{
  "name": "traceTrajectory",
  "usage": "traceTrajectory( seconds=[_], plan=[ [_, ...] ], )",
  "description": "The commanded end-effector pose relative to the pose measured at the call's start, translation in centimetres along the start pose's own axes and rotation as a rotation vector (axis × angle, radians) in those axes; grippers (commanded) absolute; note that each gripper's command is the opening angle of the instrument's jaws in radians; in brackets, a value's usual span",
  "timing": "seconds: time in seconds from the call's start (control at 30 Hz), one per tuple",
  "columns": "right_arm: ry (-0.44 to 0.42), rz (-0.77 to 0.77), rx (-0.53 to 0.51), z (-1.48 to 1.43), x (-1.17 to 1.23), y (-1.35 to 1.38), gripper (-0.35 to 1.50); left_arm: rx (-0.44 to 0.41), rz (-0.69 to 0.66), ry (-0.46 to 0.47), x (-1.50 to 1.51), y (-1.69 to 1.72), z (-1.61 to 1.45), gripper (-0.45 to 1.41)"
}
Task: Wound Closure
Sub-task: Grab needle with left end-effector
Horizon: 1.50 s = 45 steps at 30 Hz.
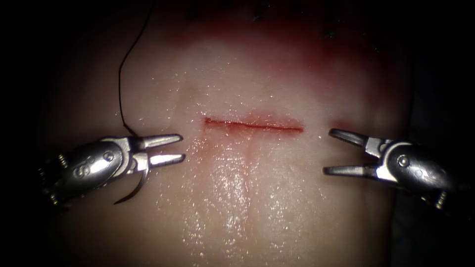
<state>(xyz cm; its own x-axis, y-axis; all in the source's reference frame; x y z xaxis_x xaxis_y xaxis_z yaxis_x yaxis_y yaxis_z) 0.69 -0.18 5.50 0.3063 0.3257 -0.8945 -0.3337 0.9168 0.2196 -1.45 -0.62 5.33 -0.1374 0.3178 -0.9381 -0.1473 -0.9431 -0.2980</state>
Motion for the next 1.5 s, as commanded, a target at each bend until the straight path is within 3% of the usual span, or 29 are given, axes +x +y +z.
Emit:
traceTrajectory(
  seconds=[0.03, 0.37, 0.5, 0.63, 0.8, 0.93, 1.07, 1.23, 1.5],
  plan=[
    [0.001, -0.001, 0.001, 0.07, -0.02, 0.01, 0.37, 0.001, 0.002, 0.0, -0.03, -0.03, 0.07, 0.11],
    [-0.002, 0.007, -0.008, 0.16, 0.0, -0.02, 0.52, 0.026, 0.001, -0.022, 0.0, 0.0, 0.06, 0.11],
    [-0.001, 0.006, -0.012, 0.18, 0.0, -0.04, 0.65, 0.114, -0.012, -0.112, 0.04, 0.08, 0.03, 0.15],
    [0.0, 0.006, -0.009, 0.16, 0.0, -0.05, 0.65, 0.259, -0.087, -0.216, 0.12, 0.2, -0.01, 0.16],
    [0.001, 0.006, -0.002, 0.09, 0.01, -0.04, 0.53, 0.377, -0.127, -0.34, 0.1, 0.36, -0.11, 0.32],
    [-0.003, 0.005, -0.002, 0.09, 0.01, -0.04, 0.57, 0.426, -0.173, -0.416, -0.03, 0.47, -0.21, 0.36],
    [-0.017, 0.005, -0.006, 0.09, 0.01, -0.06, 0.65, 0.495, -0.186, -0.471, -0.32, 0.61, -0.38, 0.53],
    [-0.02, 0.005, -0.005, 0.09, 0.03, -0.08, 0.67, 0.573, -0.194, -0.533, -0.62, 0.57, -0.48, 0.58],
    [-0.022, 0.005, -0.004, 0.09, 0.03, -0.08, 0.67, 0.587, -0.209, -0.596, -1.02, 0.48, -0.45, 0.62]
  ],
)
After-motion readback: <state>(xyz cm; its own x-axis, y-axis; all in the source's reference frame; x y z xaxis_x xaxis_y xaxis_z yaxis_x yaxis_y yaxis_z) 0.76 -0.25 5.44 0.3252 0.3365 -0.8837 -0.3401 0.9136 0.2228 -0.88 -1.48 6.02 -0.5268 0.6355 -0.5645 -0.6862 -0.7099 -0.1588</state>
